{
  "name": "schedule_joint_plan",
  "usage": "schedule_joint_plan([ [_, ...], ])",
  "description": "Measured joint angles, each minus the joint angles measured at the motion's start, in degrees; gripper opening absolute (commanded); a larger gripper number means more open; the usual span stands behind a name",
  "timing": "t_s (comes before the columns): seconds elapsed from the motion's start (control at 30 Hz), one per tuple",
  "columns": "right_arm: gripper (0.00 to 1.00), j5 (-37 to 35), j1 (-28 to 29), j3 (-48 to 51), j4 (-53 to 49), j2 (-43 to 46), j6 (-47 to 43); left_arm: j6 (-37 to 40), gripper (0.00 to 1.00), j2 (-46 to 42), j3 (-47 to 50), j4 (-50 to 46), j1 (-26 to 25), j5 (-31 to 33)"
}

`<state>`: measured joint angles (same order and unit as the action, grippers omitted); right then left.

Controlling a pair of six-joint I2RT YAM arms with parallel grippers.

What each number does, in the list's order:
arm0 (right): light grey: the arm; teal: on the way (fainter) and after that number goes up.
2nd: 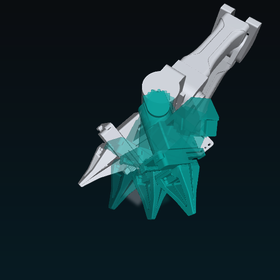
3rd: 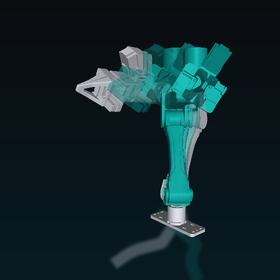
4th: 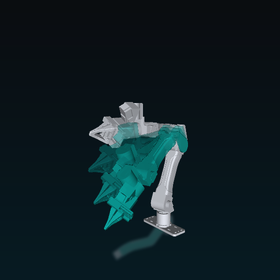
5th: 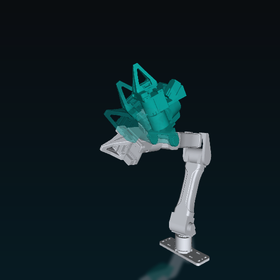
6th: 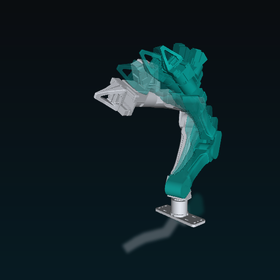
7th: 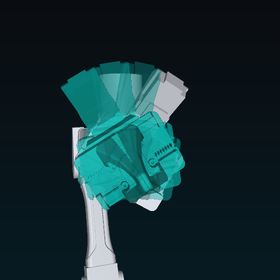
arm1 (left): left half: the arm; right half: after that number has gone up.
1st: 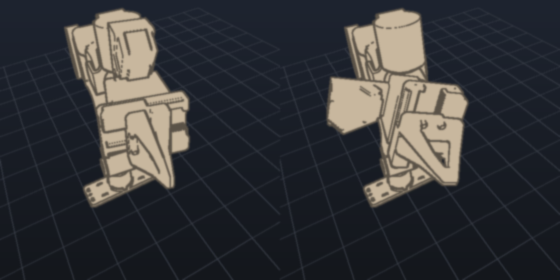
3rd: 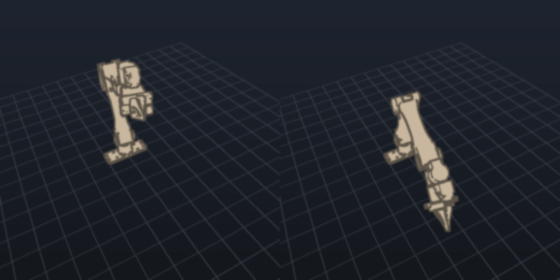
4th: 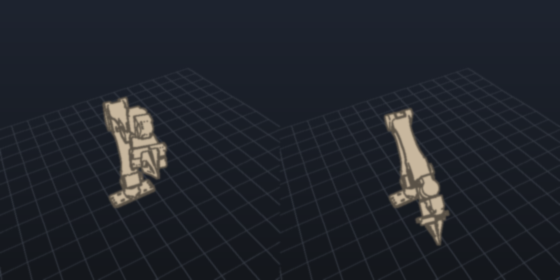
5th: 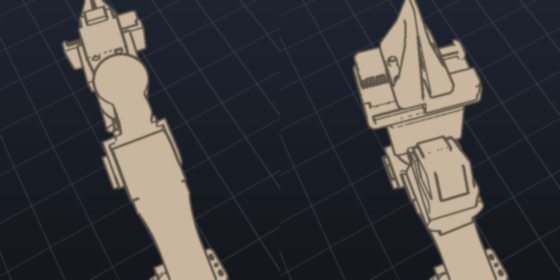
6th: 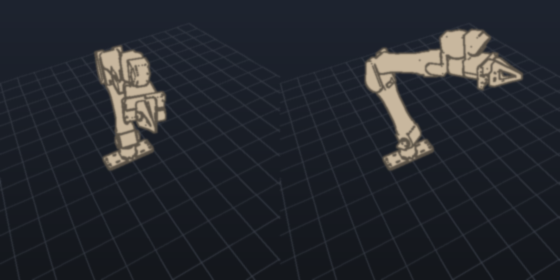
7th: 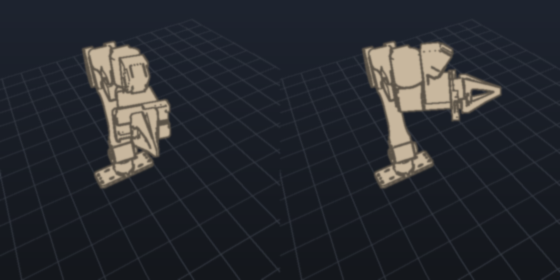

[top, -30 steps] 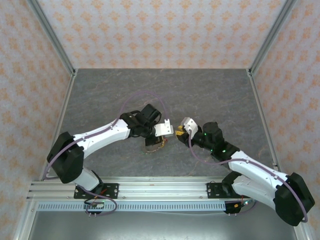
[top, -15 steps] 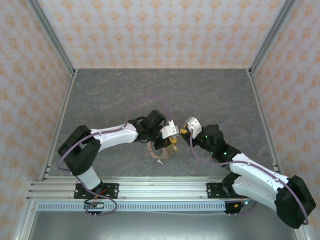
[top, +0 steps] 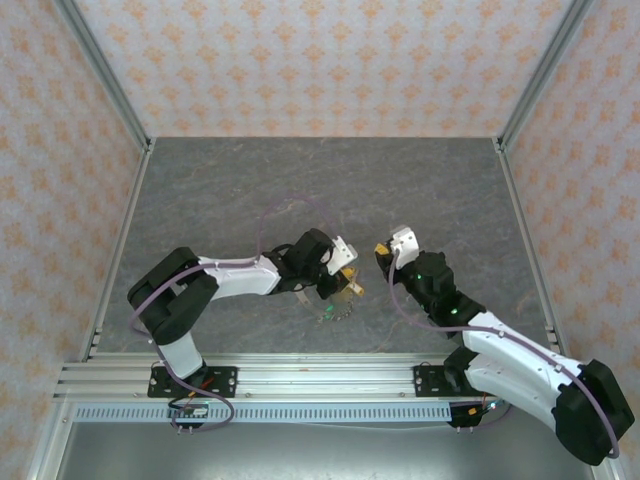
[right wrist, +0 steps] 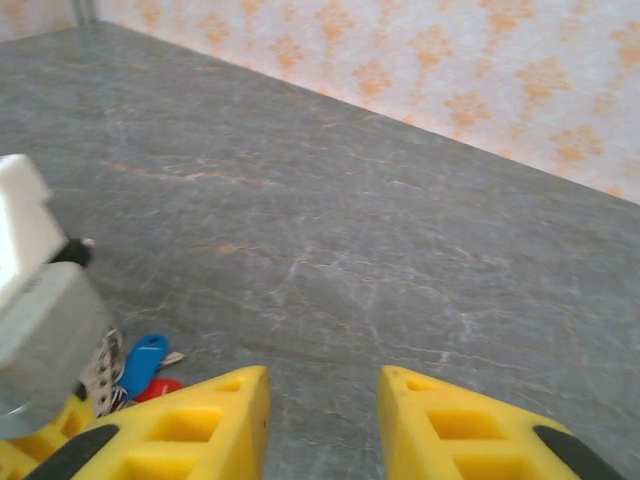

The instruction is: Put the keys on the keyring

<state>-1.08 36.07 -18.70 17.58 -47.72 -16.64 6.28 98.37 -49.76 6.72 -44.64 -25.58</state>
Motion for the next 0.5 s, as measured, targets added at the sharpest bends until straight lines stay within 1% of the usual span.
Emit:
schedule_joint_plan([
  [0.1, 0.47, -3.5, -1.0, 0.9, 1.0, 1.0, 1.4, -0.5, 0.24, -3.4, 1.8, 1.3, 0.0, 2.1],
  [0.23, 0.52, -7.8, -2.8, 1.4, 2.0, 2.1, 2.1, -0.4, 0.26, -12.4, 4.6, 2.2, 0.0, 5.4],
  [0.27, 0.54, -8.7, -3.1, 1.5, 2.3, 2.2, 2.1, -0.3, 0.28, -14.8, 5.4, 2.4, 0.0, 6.5],
  [0.37, 0.59, -11.1, -4.4, 1.5, 3.3, 2.2, 1.2, -0.3, 0.36, -22.9, 8.2, 3.6, 0.3, 10.3],
  [0.4, 0.62, -11.6, -4.9, 1.4, 3.7, 2.1, 0.7, -0.2, 0.45, -25.5, 9.4, 4.0, 0.6, 11.8],
  [0.43, 0.65, -11.9, -5.7, 1.4, 4.4, 1.8, 0.3, -0.3, 0.67, -28.5, 11.0, 4.4, 1.4, 13.5],
  [0.47, 0.68, -12.1, -6.6, 1.4, 5.2, 1.3, 0.1, 0.0, 0.83, -30.9, 12.4, 4.8, 2.1, 15.0],
  [0.5, 0.70, -12.2, -8.0, 1.4, 6.2, 0.2, 0.1, 0.1, 0.93, -33.7, 14.2, 4.9, 3.2, 16.7],
])
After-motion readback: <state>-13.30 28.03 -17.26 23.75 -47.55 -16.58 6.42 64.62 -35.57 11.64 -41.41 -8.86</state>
